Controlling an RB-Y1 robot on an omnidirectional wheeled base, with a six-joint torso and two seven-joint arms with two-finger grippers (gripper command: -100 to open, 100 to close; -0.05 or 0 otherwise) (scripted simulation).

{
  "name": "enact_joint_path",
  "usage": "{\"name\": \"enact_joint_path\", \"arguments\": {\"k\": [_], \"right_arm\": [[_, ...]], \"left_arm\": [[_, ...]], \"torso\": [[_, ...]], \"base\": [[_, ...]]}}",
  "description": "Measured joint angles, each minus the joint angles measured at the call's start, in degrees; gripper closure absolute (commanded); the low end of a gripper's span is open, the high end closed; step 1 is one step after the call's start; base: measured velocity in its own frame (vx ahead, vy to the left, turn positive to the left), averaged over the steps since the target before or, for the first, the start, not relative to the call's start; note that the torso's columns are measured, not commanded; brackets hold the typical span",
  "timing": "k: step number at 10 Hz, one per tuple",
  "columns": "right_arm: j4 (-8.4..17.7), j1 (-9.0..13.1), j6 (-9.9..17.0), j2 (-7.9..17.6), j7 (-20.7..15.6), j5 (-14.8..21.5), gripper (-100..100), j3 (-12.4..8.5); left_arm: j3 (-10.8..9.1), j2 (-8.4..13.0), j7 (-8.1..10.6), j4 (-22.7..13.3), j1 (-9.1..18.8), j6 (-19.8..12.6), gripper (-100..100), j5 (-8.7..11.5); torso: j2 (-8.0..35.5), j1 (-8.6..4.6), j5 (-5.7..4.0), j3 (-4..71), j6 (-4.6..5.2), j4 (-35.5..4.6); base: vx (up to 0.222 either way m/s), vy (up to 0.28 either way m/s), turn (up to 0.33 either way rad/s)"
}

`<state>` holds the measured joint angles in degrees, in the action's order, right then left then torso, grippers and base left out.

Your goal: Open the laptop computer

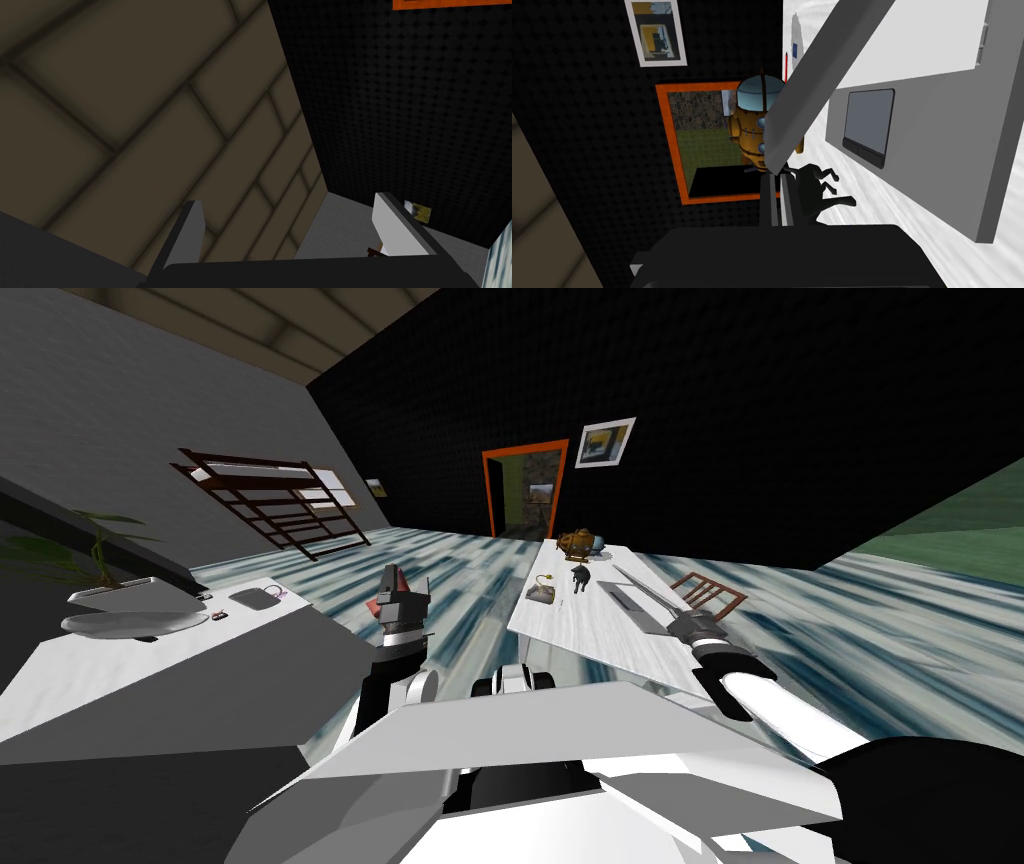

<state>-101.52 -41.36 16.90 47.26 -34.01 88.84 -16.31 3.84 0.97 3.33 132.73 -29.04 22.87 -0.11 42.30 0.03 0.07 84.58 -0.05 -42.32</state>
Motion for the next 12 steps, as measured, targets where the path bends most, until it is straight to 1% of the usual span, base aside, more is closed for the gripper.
{"name": "enact_joint_path", "arguments": {"k": [1,2,3,5,6,7,12], "right_arm": [[0.1,-0.3,-0.5,1.2,1.2,0.2,-100,-0.7],[-0.1,-0.7,-1.2,2.0,1.7,-0.4,-100,-1.6],[-0.7,-1.2,-2.0,2.8,1.5,-1.6,-100,-2.7],[-1.3,-2.3,-3.8,4.9,2.3,-3.2,-100,-5.1],[-1.9,-2.7,-4.8,6.1,2.0,-4.8,-100,-6.3],[-1.9,-2.7,-5.0,6.2,1.9,-5.0,0,-6.4],[-1.9,-2.7,-5.0,6.2,1.9,-5.0,0,-6.4]], "left_arm": [[0.0,0.0,0.0,0.0,0.0,0.0,0,0.0],[0.0,0.0,0.0,0.0,0.0,0.0,0,0.0],[0.0,0.0,0.0,0.0,0.0,0.0,0,0.0],[0.0,0.0,0.0,0.0,0.0,0.0,0,0.0],[0.0,0.0,0.0,0.0,0.0,0.0,0,0.0],[0.0,0.0,0.0,0.0,0.0,0.0,0,0.0],[0.0,0.0,0.0,0.0,0.0,0.0,0,0.0]], "torso": [[0.0,0.04,0.0,0.0,0.07,0.0],[0.0,0.02,-0.04,0.0,0.03,0.0],[0.0,0.01,-0.06,0.0,0.04,0.0],[0.0,-0.03,-0.07,0.0,0.04,0.0],[0.0,0.01,-0.06,0.0,0.04,0.0],[0.0,-0.1,-0.1,0.0,0.03,0.0],[0.0,-0.02,-0.07,0.0,0.04,0.0]], "base": [[0.032,0.042,-0.077],[0.034,0.047,-0.069],[0.035,0.044,-0.095],[0.036,0.056,-0.096],[0.017,0.032,-0.02],[0.004,0.007,0.004],[0.0,0.0,0.0]]}}
